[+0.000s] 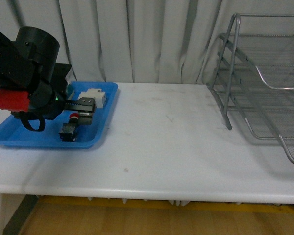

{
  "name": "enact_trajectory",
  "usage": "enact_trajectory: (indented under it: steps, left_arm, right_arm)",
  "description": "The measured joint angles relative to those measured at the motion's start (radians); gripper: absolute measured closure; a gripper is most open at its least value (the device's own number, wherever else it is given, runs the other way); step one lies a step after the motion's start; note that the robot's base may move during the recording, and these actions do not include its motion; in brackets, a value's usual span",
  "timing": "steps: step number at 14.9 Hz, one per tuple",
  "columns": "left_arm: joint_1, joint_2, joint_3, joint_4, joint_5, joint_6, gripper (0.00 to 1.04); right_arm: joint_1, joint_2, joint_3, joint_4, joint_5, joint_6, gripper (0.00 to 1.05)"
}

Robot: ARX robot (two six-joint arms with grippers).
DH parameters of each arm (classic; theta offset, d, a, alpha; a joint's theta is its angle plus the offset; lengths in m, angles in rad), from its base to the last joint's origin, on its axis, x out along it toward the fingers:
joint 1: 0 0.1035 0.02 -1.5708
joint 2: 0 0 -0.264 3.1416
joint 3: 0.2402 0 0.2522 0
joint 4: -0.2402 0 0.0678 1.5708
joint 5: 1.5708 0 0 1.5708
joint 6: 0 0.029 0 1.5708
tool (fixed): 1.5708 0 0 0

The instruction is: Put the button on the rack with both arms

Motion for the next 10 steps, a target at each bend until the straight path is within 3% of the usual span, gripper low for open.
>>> enact_trajectory:
  steps: [6,10]
  left_arm:
    - [0.013,0.069,0.066,-0.04,0.095,-0.01,0.07]
    - [0.016,0.142,0.125,-0.048,0.09,-0.002,0.07]
  right_arm:
    - [0.0,0.0,0.0,0.0,0.0,0.0,0.06]
    - [0.0,0.0,0.0,0.0,0.0,0.0,0.06]
